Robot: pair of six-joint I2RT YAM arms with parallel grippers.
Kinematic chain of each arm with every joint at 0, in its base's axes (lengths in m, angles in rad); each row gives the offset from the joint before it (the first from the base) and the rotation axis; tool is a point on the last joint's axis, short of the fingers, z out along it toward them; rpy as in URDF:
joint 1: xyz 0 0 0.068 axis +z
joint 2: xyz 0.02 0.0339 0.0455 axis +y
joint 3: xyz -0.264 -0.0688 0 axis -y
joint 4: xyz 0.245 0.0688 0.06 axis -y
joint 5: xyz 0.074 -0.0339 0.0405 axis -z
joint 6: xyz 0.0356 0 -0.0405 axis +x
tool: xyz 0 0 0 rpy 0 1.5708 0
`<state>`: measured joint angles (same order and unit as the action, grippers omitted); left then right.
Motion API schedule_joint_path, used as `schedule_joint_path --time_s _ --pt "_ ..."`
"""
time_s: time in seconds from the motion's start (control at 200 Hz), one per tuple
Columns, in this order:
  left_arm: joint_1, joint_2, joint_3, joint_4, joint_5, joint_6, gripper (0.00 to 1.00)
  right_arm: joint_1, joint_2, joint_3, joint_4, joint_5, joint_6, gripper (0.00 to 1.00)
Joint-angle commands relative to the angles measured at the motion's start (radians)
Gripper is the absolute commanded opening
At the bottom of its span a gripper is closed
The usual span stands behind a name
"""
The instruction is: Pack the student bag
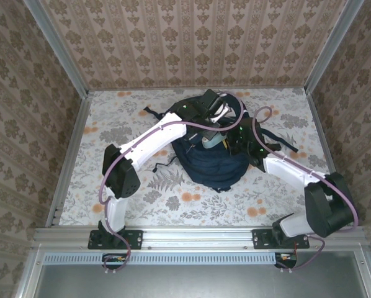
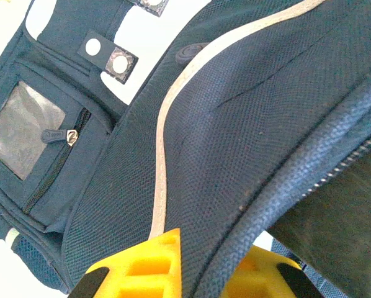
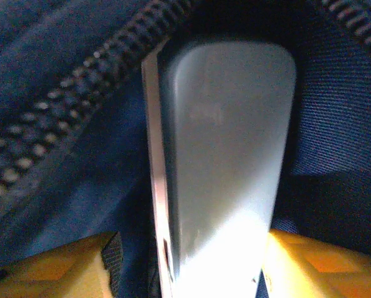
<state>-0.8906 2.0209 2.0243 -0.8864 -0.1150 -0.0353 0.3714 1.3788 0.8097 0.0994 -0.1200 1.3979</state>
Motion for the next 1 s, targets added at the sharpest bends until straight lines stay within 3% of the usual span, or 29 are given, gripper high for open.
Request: schedule_joint_path --time_s 0.0,0.17,0.285,0.385,0.585,0.755,0.995 --pt "0.028 -0.046 0.053 0.079 0.027 -0.041 0.05 -0.01 -0.124 0.011 -0.191 0.058 -0.035 0.61" --pt "0.032 -0.047 0.036 0.099 0.065 -0.05 0.05 -0.011 -0.184 0.006 -0.252 0.079 -0.055 0.46" --pt "0.032 -0.045 0.031 0.107 0.089 -0.055 0.05 -0.009 -0.14 0.022 -0.235 0.048 -0.066 0.29" --pt "0.032 -0.049 0.028 0.109 0.101 -0.058 0.05 -0.009 -0.086 0.038 -0.209 0.026 -0.068 0.21" --pt "0.032 -0.056 0.013 0.112 0.116 -0.062 0.04 -0.009 0.044 0.105 -0.145 0.035 -0.143 0.16" --pt "0.034 -0.061 0.002 0.114 0.121 -0.067 0.04 -0.024 0.169 0.21 -0.143 -0.029 -0.233 0.13" --pt "0.047 -0.041 -0.022 0.14 0.151 -0.103 0.04 -0.037 0.074 0.142 -0.168 -0.086 -0.221 0.19"
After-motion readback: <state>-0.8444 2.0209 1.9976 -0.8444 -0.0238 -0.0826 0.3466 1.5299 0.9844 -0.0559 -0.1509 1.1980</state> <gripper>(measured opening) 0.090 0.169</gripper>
